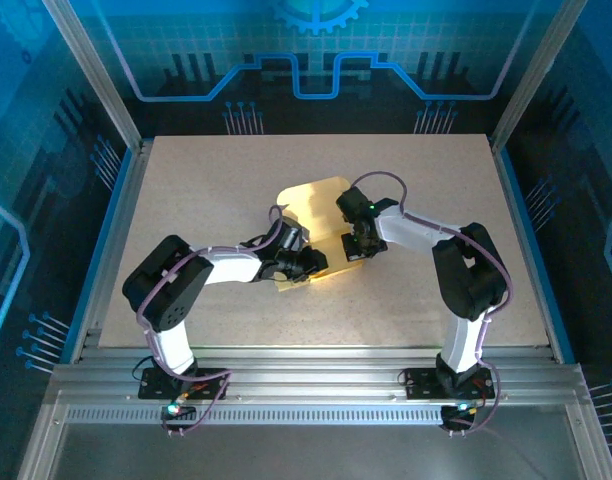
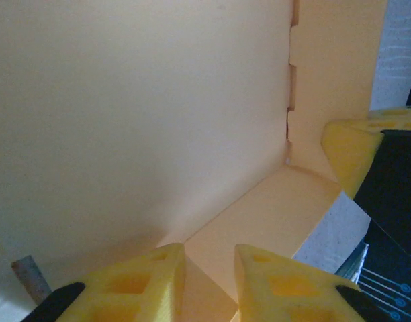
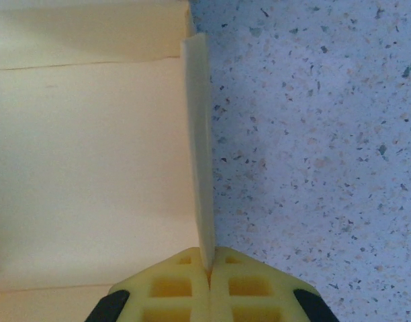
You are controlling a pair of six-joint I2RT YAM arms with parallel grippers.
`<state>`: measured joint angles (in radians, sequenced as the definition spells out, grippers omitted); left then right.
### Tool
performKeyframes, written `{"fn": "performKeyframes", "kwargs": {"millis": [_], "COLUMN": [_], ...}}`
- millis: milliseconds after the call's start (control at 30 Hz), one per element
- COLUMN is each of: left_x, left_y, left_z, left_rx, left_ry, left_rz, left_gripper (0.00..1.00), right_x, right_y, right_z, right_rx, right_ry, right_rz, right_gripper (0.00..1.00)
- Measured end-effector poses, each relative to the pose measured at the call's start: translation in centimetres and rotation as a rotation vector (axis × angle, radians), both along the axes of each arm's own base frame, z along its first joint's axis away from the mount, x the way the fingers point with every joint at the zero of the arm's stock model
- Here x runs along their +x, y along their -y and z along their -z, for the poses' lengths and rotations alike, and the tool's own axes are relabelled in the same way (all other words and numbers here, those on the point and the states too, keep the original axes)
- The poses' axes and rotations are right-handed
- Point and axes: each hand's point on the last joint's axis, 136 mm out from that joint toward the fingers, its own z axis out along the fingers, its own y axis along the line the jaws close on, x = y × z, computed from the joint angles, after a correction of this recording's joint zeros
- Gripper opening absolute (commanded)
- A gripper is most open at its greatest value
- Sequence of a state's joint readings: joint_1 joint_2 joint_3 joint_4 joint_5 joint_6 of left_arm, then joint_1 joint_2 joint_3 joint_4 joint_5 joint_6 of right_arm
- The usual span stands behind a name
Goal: Fold the paper box
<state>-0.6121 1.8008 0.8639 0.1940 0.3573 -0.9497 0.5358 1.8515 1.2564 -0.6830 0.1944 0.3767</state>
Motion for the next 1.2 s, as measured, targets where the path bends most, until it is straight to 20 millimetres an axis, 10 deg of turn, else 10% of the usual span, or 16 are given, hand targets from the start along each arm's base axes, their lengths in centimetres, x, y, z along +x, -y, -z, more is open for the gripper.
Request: {"fn": "performKeyframes", "kwargs": {"millis": [200,400,600,800,1033,1200], "left_x": [0.3,1.1,2.9,2.9,3.3,3.9], "left_y": [-1.1,-5.0,-17.0,-27.0,-23.5,-16.9], "left_z": [-2.2,-10.6,-13.5,-9.7,-5.0,-7.4], "left_rx": [0.058,0.089,0.186,0.218,0.057,-0.116], "left_ry": [0.102,0.373,0.466,0.335,0.201,0.302], "left_rz": [0.013,-0.079,-0.349,-0.610,-0.504,-0.303], "left_gripper": [0.48,0.59,0.68,0.66,0.68,0.72], "right_x": [0.0,0.0,0.2,0.9,1.4,1.1], "right_y": [0.0,0.3,0.6,1.1,-0.1,-1.5], "right_z": [0.0,-0.2,-0.3,-2.5,-7.6,-9.7], "right_rx": [0.002,0.059,0.176,0.352,0.566,0.694], "right_ry": [0.004,0.003,-0.021,-0.001,0.067,0.060], "right_rz": [0.002,0.030,0.055,0.086,0.054,0.023], "right_gripper": [0.00,0.00,0.00,0.00,0.00,0.00]}}
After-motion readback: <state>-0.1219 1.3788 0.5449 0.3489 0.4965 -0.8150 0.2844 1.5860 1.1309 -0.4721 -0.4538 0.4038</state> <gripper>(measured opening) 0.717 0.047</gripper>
